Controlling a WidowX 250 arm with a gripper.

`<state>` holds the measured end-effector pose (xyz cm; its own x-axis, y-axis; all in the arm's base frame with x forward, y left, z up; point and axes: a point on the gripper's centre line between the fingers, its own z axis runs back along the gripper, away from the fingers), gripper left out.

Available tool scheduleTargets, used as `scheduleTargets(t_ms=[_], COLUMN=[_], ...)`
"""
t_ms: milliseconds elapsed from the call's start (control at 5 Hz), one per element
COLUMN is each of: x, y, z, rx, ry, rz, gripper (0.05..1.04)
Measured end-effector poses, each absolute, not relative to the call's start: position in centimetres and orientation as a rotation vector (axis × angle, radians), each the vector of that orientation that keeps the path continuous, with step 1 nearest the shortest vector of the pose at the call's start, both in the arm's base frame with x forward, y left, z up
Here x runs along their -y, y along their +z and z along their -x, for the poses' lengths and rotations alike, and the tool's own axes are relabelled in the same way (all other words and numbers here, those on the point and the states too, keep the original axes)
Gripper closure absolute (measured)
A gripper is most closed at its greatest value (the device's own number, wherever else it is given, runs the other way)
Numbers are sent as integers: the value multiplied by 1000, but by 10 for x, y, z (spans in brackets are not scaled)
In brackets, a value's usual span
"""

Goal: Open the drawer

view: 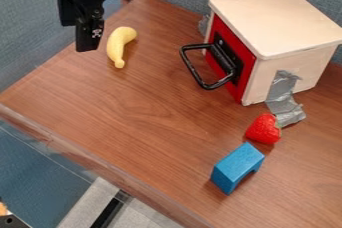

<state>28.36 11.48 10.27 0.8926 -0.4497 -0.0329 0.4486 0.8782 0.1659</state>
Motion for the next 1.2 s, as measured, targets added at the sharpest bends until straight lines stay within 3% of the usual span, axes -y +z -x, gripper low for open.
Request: scheduleTargets(t_ms=[400,1200], x=[-93,-29], y=[94,95], z=[-292,-349], rx=[-35,111], ry=[-348,403], rz=[-126,-66], gripper=[83,83])
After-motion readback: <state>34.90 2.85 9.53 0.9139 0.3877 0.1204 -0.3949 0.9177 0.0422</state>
